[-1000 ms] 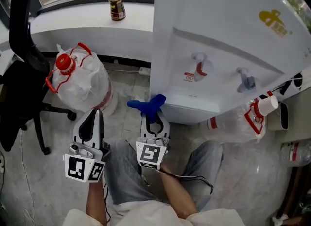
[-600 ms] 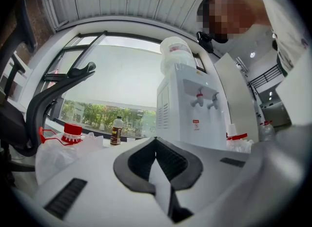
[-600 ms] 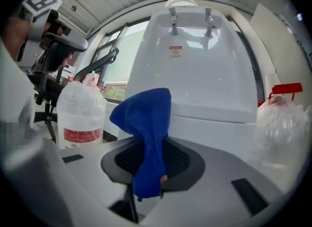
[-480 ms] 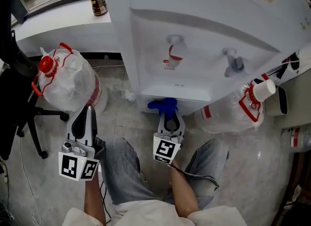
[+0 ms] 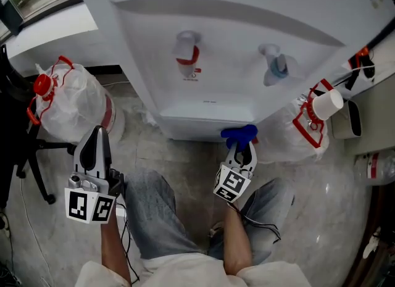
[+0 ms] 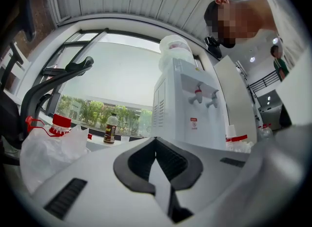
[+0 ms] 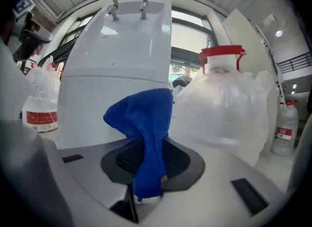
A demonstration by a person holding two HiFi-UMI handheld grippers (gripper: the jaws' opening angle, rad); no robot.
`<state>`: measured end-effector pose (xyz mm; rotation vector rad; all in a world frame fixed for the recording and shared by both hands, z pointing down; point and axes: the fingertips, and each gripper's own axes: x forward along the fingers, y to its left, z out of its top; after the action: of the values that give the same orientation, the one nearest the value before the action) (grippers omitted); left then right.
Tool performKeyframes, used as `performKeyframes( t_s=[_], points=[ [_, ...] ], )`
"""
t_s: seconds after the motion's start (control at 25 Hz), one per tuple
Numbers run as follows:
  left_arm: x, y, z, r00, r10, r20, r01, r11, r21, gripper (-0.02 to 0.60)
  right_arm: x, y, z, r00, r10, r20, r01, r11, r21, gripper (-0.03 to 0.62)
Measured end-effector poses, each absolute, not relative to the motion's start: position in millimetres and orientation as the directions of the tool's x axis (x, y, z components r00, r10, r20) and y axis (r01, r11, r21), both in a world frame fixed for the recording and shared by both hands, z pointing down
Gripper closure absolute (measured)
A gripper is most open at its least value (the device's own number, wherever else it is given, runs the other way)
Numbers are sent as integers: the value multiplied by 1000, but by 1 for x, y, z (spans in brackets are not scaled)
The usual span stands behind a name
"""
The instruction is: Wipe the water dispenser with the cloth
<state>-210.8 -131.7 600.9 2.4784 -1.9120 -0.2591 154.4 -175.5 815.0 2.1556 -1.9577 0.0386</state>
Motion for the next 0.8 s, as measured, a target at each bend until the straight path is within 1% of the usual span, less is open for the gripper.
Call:
performKeyframes(
  t_s=[0.08,0.2,0.48,0.8],
  points=[
    [-211,-131,601,244,-962,-124,-962,-256,93,571,154,-176,827,102,-974,200,-985,-72,156,484],
    [-217,-129,601,231,-965,-121,-966,-243,90,571,133,-175,844,46,-971,234,-991,-14,134,484],
    [-231,-122,606,206,-973,-105,-973,-215,80,571,68,-181,850,-102,-970,219,-985,129,114,484],
    [-248,-117,610,180,-979,-93,-980,-187,67,571,-28,-177,862,-292,-930,224,-943,319,92,484]
  ],
)
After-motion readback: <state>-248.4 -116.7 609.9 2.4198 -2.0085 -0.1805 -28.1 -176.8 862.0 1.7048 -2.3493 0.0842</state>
